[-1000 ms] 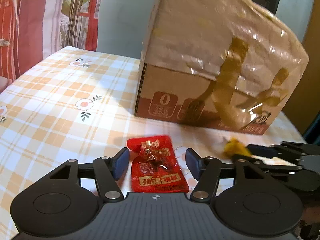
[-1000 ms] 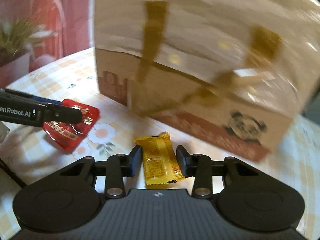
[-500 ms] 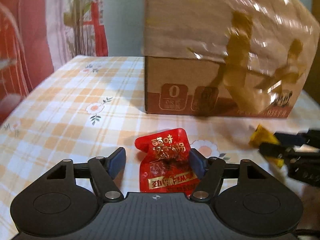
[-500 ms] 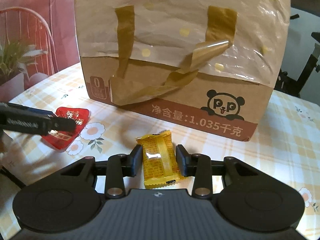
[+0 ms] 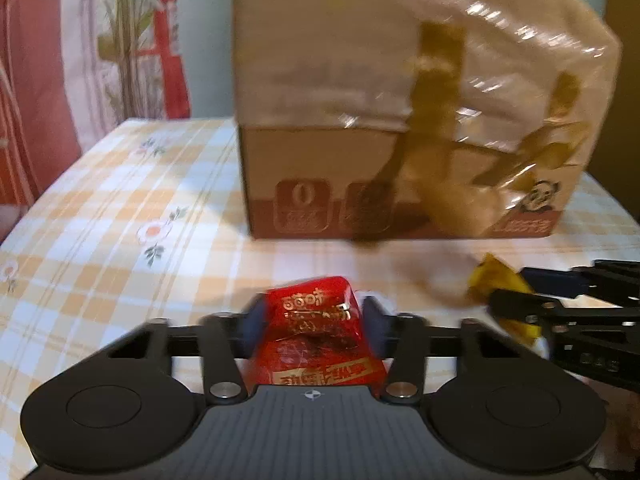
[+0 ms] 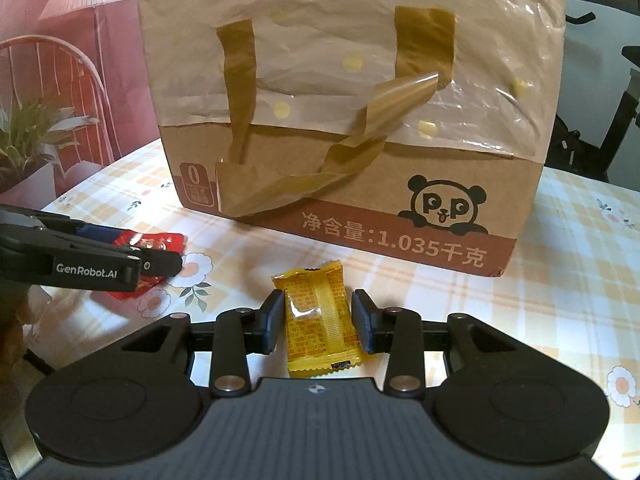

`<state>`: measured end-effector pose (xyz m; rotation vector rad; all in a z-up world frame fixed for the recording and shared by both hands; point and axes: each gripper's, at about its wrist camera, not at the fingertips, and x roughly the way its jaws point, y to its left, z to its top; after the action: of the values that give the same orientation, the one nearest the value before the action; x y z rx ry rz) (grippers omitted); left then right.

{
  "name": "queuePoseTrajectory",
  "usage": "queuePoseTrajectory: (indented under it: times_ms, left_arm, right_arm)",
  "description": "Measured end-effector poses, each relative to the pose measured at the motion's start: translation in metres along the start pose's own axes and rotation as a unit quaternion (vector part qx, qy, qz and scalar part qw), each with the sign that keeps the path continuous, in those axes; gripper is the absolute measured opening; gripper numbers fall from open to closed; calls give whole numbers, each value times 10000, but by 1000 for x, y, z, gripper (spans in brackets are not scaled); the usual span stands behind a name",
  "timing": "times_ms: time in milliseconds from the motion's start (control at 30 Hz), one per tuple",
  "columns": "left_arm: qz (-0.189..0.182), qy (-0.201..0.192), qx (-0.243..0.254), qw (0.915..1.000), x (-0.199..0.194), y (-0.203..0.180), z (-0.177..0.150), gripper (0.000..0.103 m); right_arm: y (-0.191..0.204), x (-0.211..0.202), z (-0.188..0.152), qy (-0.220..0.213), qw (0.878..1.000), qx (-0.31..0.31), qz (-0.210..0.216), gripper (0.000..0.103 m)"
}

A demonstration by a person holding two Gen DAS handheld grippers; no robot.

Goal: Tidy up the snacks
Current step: 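Lift the red packet and yellow candy with both tools over the box, then open both tools to drop the red packet and yellow candy into the box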

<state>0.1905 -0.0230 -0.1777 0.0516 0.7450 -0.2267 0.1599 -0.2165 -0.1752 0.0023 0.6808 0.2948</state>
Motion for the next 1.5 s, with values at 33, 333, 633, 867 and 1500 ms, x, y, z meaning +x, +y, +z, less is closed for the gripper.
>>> queuePoseTrajectory:
  times_ms: [33,333,633,867,1500]
  left_arm:
    - [-119,-31,-3,9999,-4,-1,0,24]
    - [-334,-203,108,9992,-24,-9,-4,14]
    - [-458,-604,-110,9971,-44,7,11,9]
    - [-616,-821,-233,9944,-57,7,21,9]
    - [-1031,-2451,263,9636,-108,-18,140,9]
  right_arm:
    - [0,0,0,0,10000,6,1,39]
    - [0,-2,-1,-18,10000,45,-7,39]
    - [-5,-20,-1,-229,9993,282,-67,37]
    - [-13,-46,3,-355,9986,388,-35,37]
    - [-14,-125,123,-1915,9811,-95,246,37]
